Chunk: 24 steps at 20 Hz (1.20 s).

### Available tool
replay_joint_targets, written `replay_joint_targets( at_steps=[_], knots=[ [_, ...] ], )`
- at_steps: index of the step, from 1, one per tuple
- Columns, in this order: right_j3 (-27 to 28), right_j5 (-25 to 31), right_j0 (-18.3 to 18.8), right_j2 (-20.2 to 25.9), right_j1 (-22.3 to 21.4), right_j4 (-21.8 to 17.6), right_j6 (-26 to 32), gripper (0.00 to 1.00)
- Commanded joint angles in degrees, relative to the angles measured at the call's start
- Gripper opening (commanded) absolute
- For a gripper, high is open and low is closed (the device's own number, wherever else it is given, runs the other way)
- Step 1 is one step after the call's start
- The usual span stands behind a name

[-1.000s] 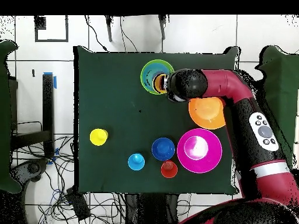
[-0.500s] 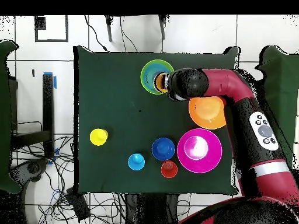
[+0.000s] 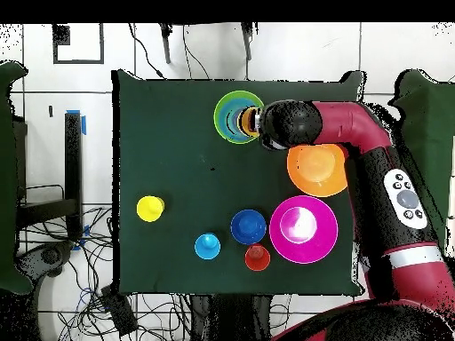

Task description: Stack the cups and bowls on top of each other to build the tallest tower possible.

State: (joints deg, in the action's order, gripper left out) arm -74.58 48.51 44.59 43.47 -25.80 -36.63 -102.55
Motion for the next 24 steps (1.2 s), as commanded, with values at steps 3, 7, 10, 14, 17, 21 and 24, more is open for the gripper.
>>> replay_joint_targets(
  at_steps=[3,7,10,14,17,21,24],
  knots=[
    [2.13,5.55,-0.41,-0.49,-0.4,-3.39,20.44,0.0],
    [1.98,5.61,-0.86,-1.01,-0.68,-3.18,19.39,1.0],
    [1.96,5.92,-1.01,-1.2,-0.75,-3.02,19.09,1.0],
    [2.56,6.48,-1.31,-1.18,-0.57,-2.94,19.28,1.0],
    [2.73,6.16,-1.32,-0.88,-0.39,-2.96,19.61,1.0],
    [2.87,6.17,-1.44,-0.78,-0.42,-2.94,19.7,1.0],
    [2.72,6.89,-1.52,-0.78,-0.83,-2.64,19.7,1.0]
  ],
)
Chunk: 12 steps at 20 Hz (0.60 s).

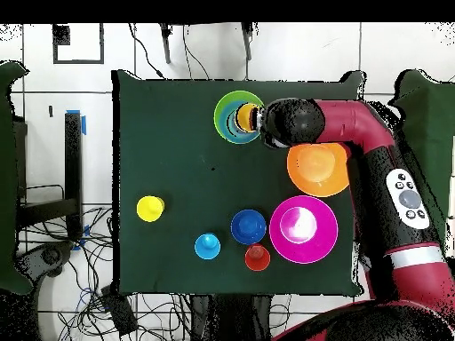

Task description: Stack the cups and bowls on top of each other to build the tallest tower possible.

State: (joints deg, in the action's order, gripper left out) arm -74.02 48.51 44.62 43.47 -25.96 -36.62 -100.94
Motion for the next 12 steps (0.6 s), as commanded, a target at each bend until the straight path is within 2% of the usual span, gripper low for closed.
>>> replay_joint_targets(
  at_steps=[1,7,12],
  knots=[
    [1.75,7.3,-1.42,-0.68,-1.24,-2.33,18.1,1.0],
    [-4.16,10.41,0.67,0.66,-9.01,1.83,16.75,1.0],
    [-4.04,11.96,-0.27,0.59,-9.61,2.81,15.55,1.0]
  ],
)
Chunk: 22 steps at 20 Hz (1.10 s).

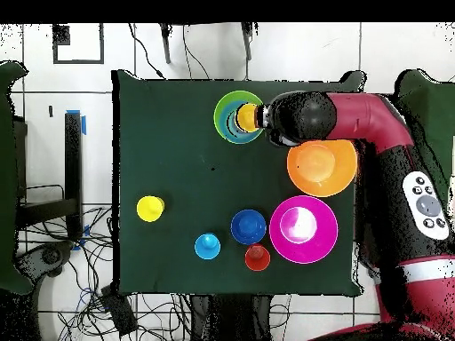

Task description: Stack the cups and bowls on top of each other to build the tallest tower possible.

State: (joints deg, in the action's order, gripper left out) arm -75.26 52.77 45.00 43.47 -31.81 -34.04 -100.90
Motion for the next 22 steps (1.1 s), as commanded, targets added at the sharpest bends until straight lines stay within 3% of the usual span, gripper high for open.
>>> replay_joint_targets(
  at_steps=[1,10,22],
  knots=[
    [-2.74,7.82,-0.97,0.44,-3.73,0.24,15.17,1.0],
    [-4.15,8.13,-2.1,-0.35,-4.28,0.63,12.93,1.0],
    [-16.38,0.73,-5.17,-3.08,-10.33,1.89,-1.74,1.0]
  ],
)
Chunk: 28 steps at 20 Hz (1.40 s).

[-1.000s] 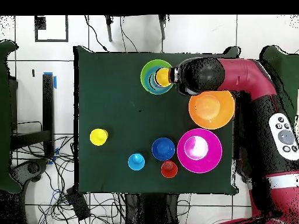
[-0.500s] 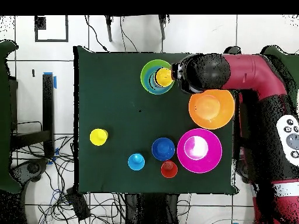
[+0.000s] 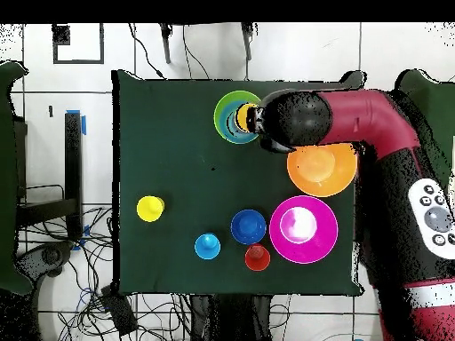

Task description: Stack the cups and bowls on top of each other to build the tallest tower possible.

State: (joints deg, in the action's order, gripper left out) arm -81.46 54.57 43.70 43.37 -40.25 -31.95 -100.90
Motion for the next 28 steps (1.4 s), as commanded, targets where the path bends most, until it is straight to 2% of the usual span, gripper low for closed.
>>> replay_joint_targets(
  at_steps=[1,9,17,19,28],
  knots=[
    [-11.37,-1.72,-4.34,-3.33,-2.59,-0.22,-2.96,1.0],
    [-19.43,-8.18,-9.34,-6.9,-7.44,0.31,-12.28,1.0],
    [-22.09,-13.01,-14.21,-13.47,-5.38,0.28,-16.98,1.0],
    [-22.86,-14.43,-15.37,-15.44,-5.4,-0.81,-18.32,1.0],
    [-25.38,-19.22,-16.92,-20.38,-3.64,-2.55,-19.05,1.0]
  ],
)
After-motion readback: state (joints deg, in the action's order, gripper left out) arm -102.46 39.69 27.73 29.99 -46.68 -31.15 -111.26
